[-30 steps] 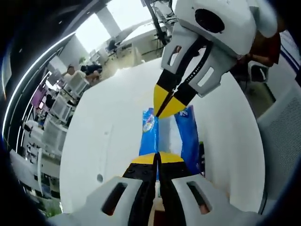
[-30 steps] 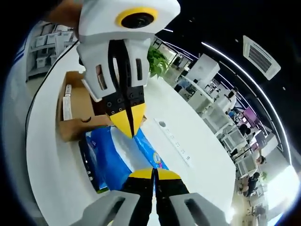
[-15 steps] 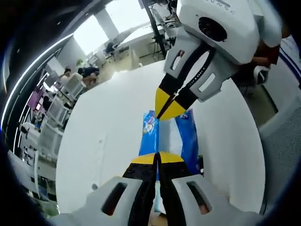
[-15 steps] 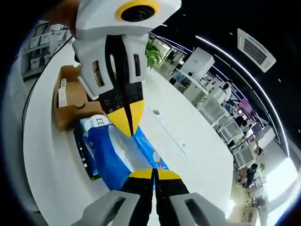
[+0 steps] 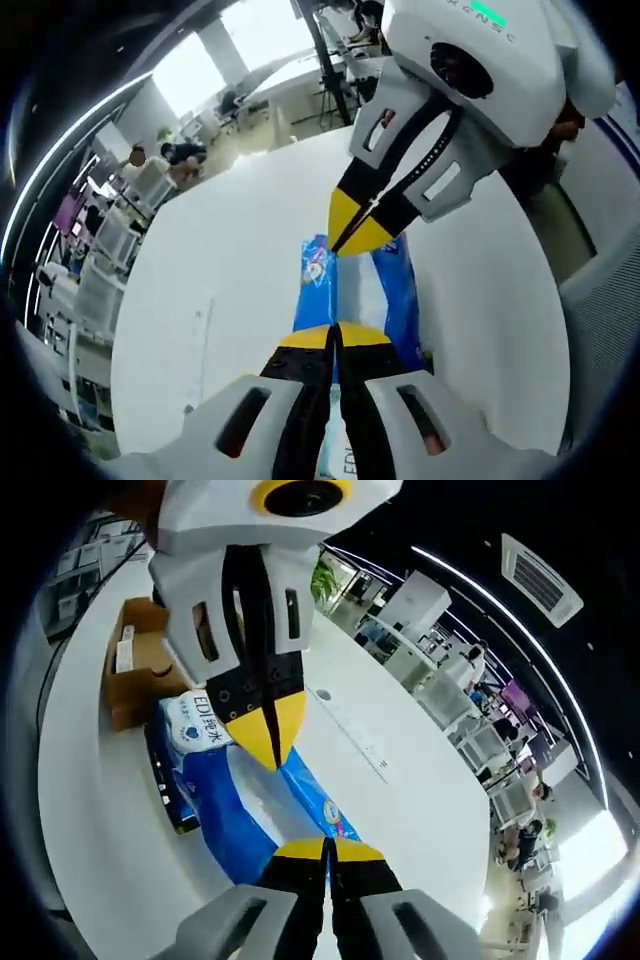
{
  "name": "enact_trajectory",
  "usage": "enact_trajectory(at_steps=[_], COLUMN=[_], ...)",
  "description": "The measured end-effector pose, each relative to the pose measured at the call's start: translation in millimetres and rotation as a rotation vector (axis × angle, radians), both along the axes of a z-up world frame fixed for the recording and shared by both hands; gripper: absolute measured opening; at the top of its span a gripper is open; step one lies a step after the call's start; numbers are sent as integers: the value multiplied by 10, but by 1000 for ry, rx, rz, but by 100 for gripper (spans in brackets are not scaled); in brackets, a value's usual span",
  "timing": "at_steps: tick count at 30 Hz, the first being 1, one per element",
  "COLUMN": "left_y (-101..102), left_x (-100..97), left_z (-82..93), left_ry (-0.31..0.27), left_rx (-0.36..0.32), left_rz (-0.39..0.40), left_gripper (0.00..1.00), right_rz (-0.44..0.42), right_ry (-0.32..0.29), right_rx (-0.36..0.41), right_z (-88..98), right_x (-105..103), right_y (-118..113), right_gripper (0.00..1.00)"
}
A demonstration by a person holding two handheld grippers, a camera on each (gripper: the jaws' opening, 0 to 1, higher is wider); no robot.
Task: Operate the shoe box by opening the lid, removing the specified soft item, and placing it in the target area until the item is outside and the box remains undamaged.
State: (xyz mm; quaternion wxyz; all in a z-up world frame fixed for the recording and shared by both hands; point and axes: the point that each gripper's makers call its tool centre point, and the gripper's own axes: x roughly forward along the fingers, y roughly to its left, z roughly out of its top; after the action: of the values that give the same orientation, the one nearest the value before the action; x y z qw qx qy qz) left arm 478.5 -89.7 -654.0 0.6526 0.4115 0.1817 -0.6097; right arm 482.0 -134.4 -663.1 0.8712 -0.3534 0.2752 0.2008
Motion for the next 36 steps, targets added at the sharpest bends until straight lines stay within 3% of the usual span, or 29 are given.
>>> enact_trajectory(at_steps=[14, 36], left_y=[-247, -401], left_x=[-58, -38], left_z=[-331, -737], left_ry=[32, 93], left_rx=[11, 32], left_rz=[-13, 2], left_gripper=[0, 0], right_rz=[-26, -65], right_ry=[39, 91], right_rx=[-14, 13], right_z=[-257, -632], right_x=[-3, -31], right_y=[-207, -364], right_gripper=[0, 0])
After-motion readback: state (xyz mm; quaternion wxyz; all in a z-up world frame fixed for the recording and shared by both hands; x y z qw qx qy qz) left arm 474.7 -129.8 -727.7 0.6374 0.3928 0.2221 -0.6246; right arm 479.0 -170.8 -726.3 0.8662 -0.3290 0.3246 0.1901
